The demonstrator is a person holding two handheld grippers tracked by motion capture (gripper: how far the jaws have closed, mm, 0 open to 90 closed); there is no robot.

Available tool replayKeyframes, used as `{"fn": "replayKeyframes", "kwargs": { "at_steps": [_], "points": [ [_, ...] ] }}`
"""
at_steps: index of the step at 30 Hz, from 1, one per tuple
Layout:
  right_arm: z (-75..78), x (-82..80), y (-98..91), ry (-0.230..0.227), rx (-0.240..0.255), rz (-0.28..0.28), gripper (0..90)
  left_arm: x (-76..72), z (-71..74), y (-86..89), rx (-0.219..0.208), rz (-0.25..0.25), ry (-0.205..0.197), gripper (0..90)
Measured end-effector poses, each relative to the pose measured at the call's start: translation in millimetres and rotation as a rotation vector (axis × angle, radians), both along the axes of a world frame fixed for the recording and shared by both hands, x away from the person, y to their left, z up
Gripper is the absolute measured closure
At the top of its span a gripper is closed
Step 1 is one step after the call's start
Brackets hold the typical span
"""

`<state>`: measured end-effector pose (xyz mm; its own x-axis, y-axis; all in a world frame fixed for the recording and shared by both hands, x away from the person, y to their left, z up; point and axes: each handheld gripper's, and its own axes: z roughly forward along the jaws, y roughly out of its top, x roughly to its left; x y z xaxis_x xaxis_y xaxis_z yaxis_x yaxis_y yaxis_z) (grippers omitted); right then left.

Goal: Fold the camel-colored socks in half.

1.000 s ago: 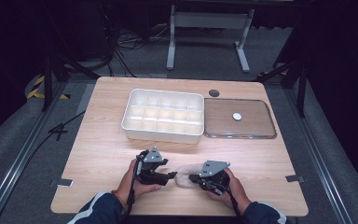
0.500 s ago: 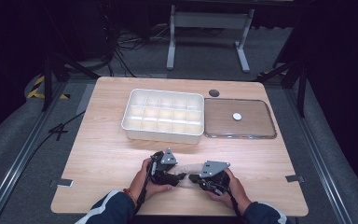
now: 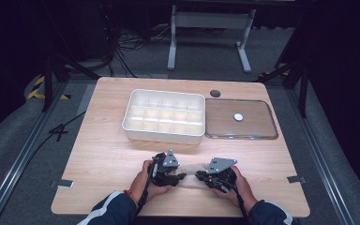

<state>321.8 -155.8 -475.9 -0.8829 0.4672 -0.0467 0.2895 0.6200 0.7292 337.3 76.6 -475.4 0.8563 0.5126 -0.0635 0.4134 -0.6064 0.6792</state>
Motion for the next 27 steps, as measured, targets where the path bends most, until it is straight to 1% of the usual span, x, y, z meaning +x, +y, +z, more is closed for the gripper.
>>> {"fn": "replayKeyframes", "kwargs": {
  "at_steps": [1, 3, 6, 7, 10, 11, 12, 14, 16, 18, 19, 20, 21, 22, 23, 24, 25, 27],
  "points": [
    [-0.3, -1.0, 1.2, -0.014, -0.010, 0.004, 85.4, 0.2, 0.0, 0.6, 0.001, -0.004, 0.001, 57.3],
    [-0.4, -1.7, 1.8, -0.022, -0.013, 0.008, 85.4, 0.9, 0.3, 1.3, -0.002, -0.009, 0.005, 58.4],
    [-0.9, -1.5, 1.4, -0.022, -0.008, 0.009, 85.5, 1.4, 1.6, 2.4, 0.008, -0.016, 0.013, 60.1],
    [-0.9, -1.5, 1.4, -0.023, -0.008, 0.009, 85.6, 1.4, 2.7, 3.0, 0.016, -0.021, 0.025, 61.3],
    [-1.3, -1.8, 1.9, -0.031, -0.009, 0.010, 85.6, 1.6, 3.2, 3.5, 0.015, -0.025, 0.036, 64.6],
    [-1.3, -1.7, 1.8, -0.029, -0.008, 0.011, 85.6, 2.0, 3.6, 3.6, 0.014, -0.033, 0.045, 65.9],
    [-1.3, -1.4, 1.7, -0.026, -0.007, 0.011, 85.6, 2.3, 3.5, 3.5, 0.012, -0.037, 0.044, 69.3],
    [-1.2, -1.3, 1.4, -0.022, -0.006, 0.012, 85.6, 2.0, 3.6, 3.5, 0.008, -0.044, 0.056, 73.7],
    [-1.3, -1.5, 1.8, -0.027, -0.008, 0.011, 85.6, 1.9, 3.6, 3.6, 0.003, -0.042, 0.061, 75.3],
    [-1.2, -1.3, 1.7, -0.027, -0.009, 0.011, 85.6, 0.9, 3.4, 4.0, -0.004, -0.039, 0.054, 77.4],
    [-1.3, -1.2, 1.8, -0.026, -0.008, 0.012, 85.7, -1.1, 2.9, 3.6, -0.010, -0.036, 0.033, 78.7],
    [-1.3, -1.2, 1.8, -0.026, -0.008, 0.012, 85.7, -1.1, 2.9, 3.6, -0.010, -0.036, 0.033, 79.9],
    [-1.2, -1.2, 1.8, -0.026, -0.010, 0.011, 85.7, -2.0, 3.5, 3.3, -0.010, -0.042, 0.023, 79.9],
    [-1.2, -1.1, 2.0, -0.028, -0.011, 0.013, 85.8, -1.9, 4.2, 3.8, -0.016, -0.041, 0.020, 80.3],
    [-1.1, -1.0, 2.0, -0.028, -0.012, 0.013, 85.8, -1.5, 5.2, 4.7, -0.050, -0.026, 0.032, 80.4],
    [-0.9, -0.6, 2.0, -0.024, -0.012, 0.013, 85.9, -0.2, 6.4, 7.0, -0.079, -0.021, 0.046, 80.3],
    [-0.9, -0.3, 2.5, -0.022, -0.010, 0.010, 85.9, -0.1, 6.8, 7.9, -0.097, -0.017, 0.055, 80.2],
    [-0.7, 0.0, 3.5, -0.019, -0.012, 0.007, 86.0, -0.8, 8.4, 8.3, -0.102, -0.013, 0.045, 80.2]
  ]
}}
